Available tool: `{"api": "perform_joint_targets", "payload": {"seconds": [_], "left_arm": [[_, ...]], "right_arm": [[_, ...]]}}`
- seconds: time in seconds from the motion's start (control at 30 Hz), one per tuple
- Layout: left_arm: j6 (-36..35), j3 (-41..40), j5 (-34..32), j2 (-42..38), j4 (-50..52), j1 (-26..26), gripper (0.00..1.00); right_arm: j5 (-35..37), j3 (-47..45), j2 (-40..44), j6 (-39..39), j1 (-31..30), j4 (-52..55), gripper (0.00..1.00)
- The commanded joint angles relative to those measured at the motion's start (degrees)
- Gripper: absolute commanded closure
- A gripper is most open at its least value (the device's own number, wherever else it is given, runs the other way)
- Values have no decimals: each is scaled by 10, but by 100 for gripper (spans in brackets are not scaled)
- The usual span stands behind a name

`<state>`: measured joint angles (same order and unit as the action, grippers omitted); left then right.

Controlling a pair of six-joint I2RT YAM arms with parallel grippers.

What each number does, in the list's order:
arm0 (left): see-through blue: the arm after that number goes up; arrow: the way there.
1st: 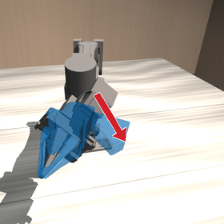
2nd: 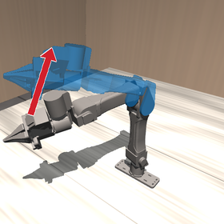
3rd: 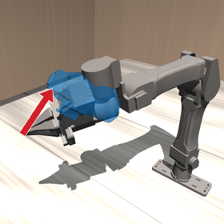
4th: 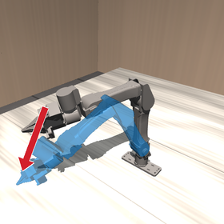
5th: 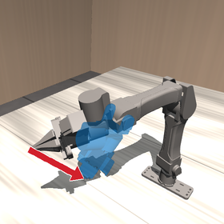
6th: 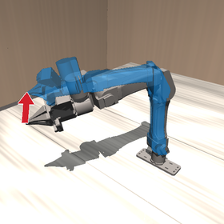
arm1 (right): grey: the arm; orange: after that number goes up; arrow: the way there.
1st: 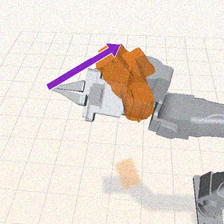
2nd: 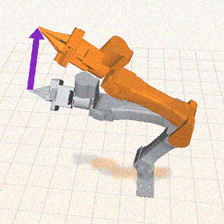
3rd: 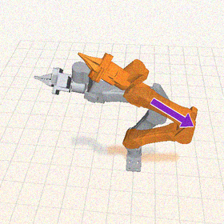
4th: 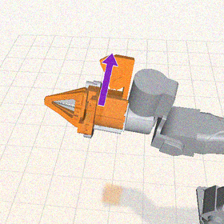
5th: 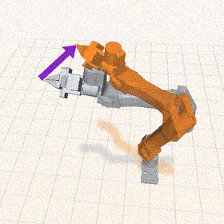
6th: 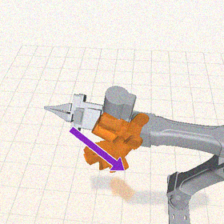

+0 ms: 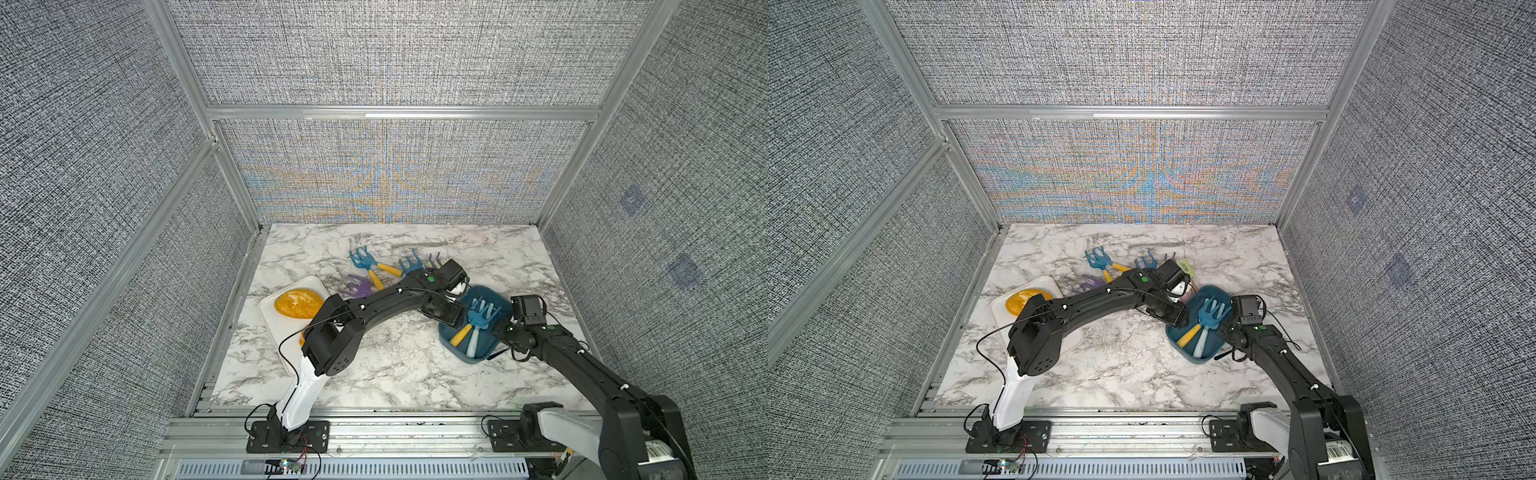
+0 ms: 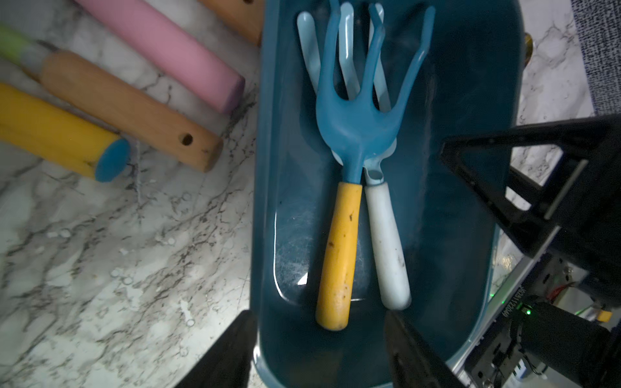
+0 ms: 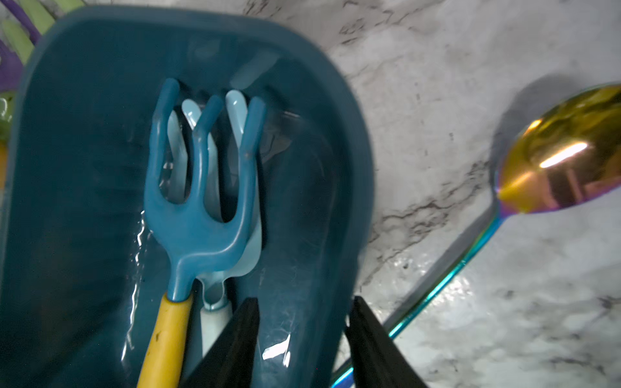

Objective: Put the rake into the storage box
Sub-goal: Move the storage box to the center of the board.

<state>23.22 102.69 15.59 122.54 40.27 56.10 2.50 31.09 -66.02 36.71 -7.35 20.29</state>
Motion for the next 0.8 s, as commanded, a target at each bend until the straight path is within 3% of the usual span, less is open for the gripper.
{"api": "perform_joint_targets", "payload": {"seconds": [0.0, 0.27, 0.6, 0.7, 0.77], "left_arm": [[28, -59, 31, -41, -44, 1, 35], [98, -281, 37, -179, -147, 4, 37], [148, -450, -38, -322, -138, 2, 36], [157, -475, -63, -359, -123, -10, 35], [161, -484, -80, -382, -109, -19, 33]], "right_arm": [[9, 2, -6, 6, -24, -7, 64], [19, -11, 23, 24, -123, 12, 84], [28, 29, -5, 64, -284, 43, 85], [42, 54, -27, 70, -312, 56, 82], [62, 70, -33, 65, -315, 73, 62]]}}
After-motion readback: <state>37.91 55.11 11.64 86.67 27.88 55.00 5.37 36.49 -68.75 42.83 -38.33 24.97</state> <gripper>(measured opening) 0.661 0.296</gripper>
